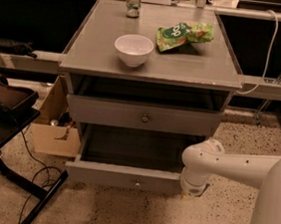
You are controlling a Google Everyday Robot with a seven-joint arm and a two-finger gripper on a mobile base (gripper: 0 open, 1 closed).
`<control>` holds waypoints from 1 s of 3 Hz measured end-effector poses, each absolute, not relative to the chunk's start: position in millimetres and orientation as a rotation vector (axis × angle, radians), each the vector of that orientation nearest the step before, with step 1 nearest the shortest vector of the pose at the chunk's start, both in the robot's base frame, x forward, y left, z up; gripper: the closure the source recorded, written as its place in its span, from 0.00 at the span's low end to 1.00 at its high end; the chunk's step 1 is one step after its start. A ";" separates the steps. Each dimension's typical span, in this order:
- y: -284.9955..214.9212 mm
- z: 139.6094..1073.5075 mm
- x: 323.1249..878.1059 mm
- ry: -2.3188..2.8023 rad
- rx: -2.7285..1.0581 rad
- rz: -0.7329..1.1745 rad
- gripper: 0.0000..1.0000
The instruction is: Open middle drawer
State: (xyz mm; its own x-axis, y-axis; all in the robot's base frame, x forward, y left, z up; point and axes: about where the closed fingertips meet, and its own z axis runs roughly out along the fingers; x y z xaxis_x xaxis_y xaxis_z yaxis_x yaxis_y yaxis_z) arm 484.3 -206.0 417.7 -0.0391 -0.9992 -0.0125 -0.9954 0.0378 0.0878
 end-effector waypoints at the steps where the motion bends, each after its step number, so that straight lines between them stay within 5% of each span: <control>1: -205.7 424.8 481.2 -2.204 2.144 -0.116 0.97; 3: -206.1 433.3 483.7 -2.204 2.144 -0.116 1.00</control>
Offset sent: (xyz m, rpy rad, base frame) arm -0.1426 -0.0369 0.0305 -0.1596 0.4133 0.1215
